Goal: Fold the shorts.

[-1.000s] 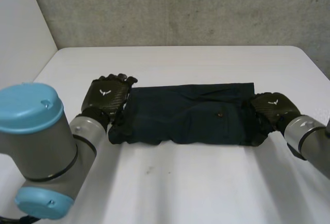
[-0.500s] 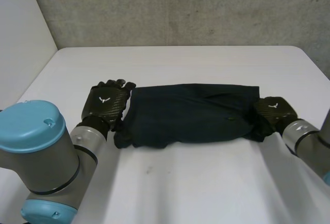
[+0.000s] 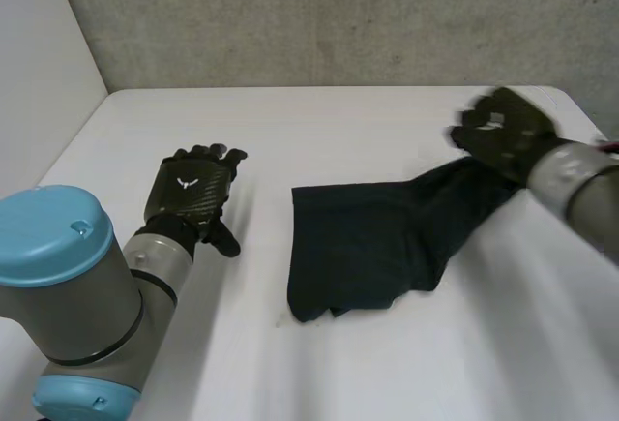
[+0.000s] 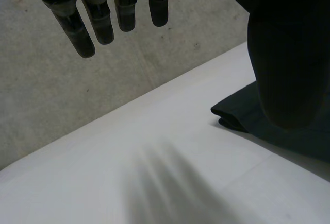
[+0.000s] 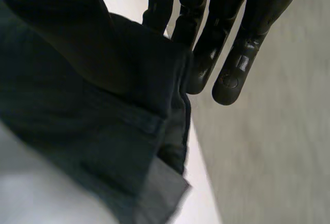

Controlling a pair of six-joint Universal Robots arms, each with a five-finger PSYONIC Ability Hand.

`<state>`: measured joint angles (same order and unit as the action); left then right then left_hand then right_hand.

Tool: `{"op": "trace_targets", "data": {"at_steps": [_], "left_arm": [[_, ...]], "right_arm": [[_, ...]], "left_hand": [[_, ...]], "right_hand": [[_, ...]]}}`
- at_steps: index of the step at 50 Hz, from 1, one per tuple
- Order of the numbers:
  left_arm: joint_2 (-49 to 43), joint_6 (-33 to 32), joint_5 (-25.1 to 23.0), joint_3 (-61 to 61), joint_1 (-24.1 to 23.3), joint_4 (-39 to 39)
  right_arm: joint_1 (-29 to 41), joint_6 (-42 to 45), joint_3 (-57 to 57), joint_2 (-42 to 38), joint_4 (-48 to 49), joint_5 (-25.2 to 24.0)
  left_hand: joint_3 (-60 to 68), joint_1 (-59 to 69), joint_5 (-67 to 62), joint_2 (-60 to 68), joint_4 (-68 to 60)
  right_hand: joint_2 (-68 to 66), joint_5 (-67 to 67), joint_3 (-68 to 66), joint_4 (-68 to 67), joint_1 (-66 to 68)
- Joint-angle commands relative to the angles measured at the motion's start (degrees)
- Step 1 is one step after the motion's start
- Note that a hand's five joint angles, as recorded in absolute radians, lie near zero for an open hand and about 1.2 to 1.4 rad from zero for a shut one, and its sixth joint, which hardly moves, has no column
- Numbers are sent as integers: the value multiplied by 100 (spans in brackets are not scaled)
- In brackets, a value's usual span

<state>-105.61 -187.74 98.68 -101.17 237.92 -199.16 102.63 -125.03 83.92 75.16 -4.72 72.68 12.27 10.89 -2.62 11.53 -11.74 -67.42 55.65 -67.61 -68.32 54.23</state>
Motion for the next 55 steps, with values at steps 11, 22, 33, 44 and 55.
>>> {"op": "trace_targets", "data": {"at_steps": [11,22,33,44,55], "left_arm": [[515,-9,160,298,272,-9],[156,-9,81,1519,229,61],[-1503,70,-147,2943,-746,1097],[-2754,334,125,3358,-967,1739],[-2816,-79,573,3086,-1002,2707]], "right_arm": [[2683,894,-526,-1303,-882,-888],[1743,-3710,-1299,-336,-407,-774],[1373,-4478,-2239,-1494,-978,-71],[1347,-4214,-2522,-2849,-1260,211],[1285,-4179,-2100,-2929,-1040,62]], "left_hand": [[-189,-51,224,-114,135],[-139,0,174,-64,85],[-21,117,56,54,-33],[97,235,-62,172,-150],[80,218,-45,155,-134]], "right_hand": [[5724,-5546,5742,5814,-4405],[5742,-5565,5761,5832,-4423],[5742,-5565,5761,5832,-4423],[5742,-5565,5761,5832,-4423],[5742,-5565,5761,5832,-4423]]}}
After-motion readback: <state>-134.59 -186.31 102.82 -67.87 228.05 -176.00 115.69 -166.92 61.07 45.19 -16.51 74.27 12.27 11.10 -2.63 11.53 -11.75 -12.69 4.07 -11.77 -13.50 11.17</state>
